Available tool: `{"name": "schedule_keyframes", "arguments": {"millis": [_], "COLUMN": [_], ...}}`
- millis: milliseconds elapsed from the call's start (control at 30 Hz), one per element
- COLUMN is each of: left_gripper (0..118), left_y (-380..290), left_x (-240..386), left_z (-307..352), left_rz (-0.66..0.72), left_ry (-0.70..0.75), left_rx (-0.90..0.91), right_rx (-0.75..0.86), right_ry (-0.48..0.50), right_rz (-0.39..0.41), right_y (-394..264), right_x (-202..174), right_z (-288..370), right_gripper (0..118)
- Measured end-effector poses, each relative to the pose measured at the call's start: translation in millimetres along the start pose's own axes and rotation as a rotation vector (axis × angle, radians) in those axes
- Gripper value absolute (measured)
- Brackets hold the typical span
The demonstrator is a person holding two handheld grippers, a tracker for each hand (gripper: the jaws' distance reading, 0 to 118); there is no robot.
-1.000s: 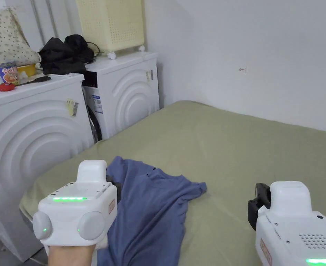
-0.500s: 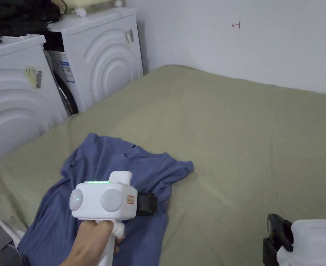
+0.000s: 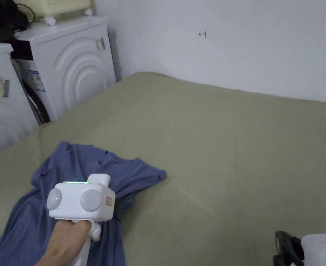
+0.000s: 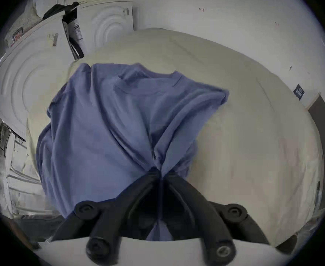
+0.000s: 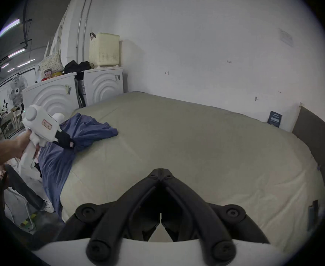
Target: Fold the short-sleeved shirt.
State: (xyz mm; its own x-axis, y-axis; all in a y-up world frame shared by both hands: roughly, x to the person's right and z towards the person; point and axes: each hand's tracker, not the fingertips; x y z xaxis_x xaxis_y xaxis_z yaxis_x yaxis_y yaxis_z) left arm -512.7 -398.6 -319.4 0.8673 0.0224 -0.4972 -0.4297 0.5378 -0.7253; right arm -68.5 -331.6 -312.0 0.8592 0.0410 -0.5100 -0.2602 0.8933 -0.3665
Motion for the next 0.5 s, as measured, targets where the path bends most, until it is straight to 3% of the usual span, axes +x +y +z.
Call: {"name": "schedule_keyframes", "arguments": {"millis": [133,233,500], "left_gripper": [1,2,1], "left_y": [15,28,40], "left_x": [35,86,279], "left_z": [50,85,155], "left_rz": [-0.078,-0.161,-0.353], "left_ry": [-0.055,-0.093,-0.382], "left_rx": [0.094,0.159,0.221], "right_rx": [0.019,0.037,0.061], "right_ry": [-0.085,-0.131,-0.270], "right_rz": [-0.006,-0.070,-0.134], "right_y": [2,1,-12], "right_x": [31,55,107], "right_z": [37,65,131], "right_gripper": [1,1,1]}}
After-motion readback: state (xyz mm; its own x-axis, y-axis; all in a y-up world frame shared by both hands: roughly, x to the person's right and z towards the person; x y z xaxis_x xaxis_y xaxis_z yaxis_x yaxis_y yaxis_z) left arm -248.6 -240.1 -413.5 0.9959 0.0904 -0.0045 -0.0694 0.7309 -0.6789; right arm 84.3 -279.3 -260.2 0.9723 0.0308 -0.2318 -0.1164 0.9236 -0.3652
